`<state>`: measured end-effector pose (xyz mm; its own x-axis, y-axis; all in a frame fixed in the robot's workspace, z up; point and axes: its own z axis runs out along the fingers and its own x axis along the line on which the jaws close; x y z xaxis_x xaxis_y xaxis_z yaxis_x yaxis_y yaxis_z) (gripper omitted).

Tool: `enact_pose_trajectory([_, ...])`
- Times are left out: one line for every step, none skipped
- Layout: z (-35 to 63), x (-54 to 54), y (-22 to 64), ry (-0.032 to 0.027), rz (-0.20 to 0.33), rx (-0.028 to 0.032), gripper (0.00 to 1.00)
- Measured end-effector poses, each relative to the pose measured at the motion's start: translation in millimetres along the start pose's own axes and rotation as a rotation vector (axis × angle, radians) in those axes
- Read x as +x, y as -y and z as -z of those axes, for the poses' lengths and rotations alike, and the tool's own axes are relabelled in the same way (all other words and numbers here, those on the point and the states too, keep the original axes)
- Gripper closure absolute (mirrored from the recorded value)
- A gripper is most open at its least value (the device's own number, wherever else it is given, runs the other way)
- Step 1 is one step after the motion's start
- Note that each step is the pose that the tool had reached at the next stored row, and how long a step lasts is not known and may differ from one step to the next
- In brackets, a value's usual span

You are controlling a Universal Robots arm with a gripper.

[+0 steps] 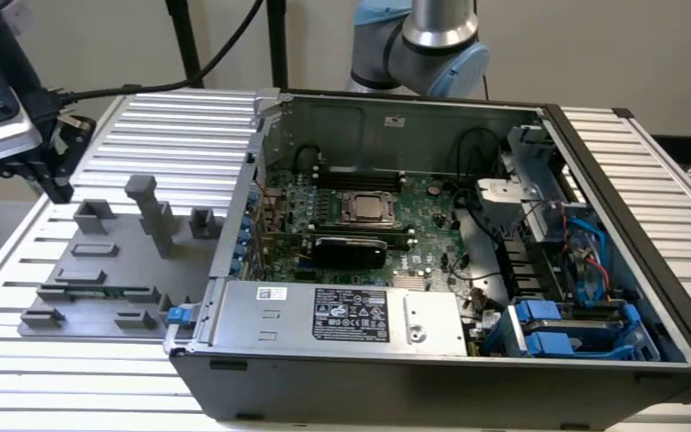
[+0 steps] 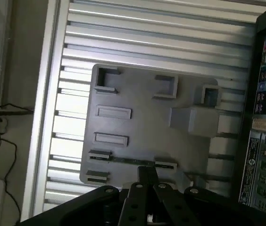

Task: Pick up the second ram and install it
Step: 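Pick up the second ram and move it above second insertion slot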

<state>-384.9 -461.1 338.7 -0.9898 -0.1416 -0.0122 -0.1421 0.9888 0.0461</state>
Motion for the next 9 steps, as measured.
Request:
enact_pose_trajectory([-0.5, 0.0, 0.0, -0.0008, 0.018, -0.0002, 1.00])
enact_pose_trajectory([-1.0, 0.0, 0.1, -0.0017, 0.036, -0.0005, 1.00])
enact_pose_trajectory([-1.6, 0.0, 0.1, -0.0026, 0.055, -0.0007, 1.00])
enact_pose_trajectory([-2.1, 0.0, 0.1, -0.0033, 0.074, -0.0009, 1.00])
enact_pose_trajectory([-2.6, 0.0, 0.1, -0.0042, 0.091, -0.0011, 1.00])
enact_pose_trajectory([-3.1, 0.0, 0.1, -0.0051, 0.109, -0.0013, 1.00])
enact_pose_trajectory([-3.6, 0.0, 0.2, -0.0060, 0.127, -0.0015, 1.00])
enact_pose_trajectory([-4.2, 0.1, 0.2, -0.0067, 0.145, -0.0017, 1.00])
enact_pose_trajectory([-4.7, 0.1, 0.2, -0.0076, 0.163, -0.0020, 1.00])
